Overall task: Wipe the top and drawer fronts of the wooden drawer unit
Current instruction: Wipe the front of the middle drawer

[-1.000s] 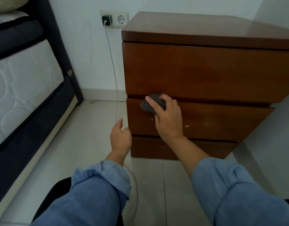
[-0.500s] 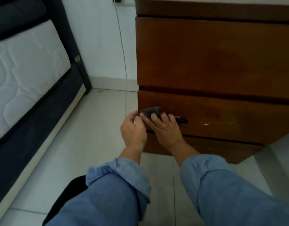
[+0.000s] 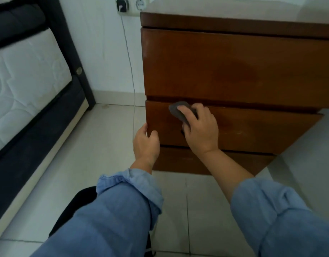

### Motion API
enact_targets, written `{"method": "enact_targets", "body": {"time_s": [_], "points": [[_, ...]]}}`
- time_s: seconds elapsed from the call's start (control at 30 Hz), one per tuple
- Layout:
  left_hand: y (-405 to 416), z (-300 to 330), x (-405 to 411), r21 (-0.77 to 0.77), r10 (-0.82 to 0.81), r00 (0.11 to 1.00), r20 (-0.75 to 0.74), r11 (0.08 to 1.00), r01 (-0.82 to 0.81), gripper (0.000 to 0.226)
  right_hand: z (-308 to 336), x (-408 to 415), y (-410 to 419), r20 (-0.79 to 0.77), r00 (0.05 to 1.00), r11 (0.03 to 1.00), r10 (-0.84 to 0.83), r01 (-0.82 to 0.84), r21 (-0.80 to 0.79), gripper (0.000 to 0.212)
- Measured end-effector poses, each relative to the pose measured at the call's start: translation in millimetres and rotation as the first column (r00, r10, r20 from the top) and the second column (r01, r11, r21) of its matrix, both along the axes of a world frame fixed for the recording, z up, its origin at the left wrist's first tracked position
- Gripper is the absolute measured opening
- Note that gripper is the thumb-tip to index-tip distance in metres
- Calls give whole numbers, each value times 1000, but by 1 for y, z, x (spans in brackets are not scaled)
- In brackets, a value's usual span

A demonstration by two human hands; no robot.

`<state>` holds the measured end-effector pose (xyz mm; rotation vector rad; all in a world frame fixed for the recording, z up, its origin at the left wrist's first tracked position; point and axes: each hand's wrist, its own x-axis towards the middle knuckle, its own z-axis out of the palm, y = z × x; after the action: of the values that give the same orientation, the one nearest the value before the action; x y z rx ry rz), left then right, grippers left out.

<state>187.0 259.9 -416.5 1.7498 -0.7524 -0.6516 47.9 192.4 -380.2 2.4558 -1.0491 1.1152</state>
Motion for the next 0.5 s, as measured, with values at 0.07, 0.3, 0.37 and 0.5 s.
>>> {"method": "enact_targets", "body": {"time_s": [0.07,0.3,0.37,0.5], "points": [[0,1,-2,9,12,1000,-5,1000,-12,57,7,5,-5,-23,1000,1000,6,-5,21,31],[-4,-6,0,-11,56,998,16,998,-56,64,-43,29,0,-57,998,968,23,-8,249,22],[-5,-13,1,-23,72,997,35,997,-71,58,-64,35,-1,-141,989,950,37,9,312,21],[-9,-20,0,-33,98,994,46,995,-97,62,-97,40,-1,-245,969,899,42,70,432,25]]}}
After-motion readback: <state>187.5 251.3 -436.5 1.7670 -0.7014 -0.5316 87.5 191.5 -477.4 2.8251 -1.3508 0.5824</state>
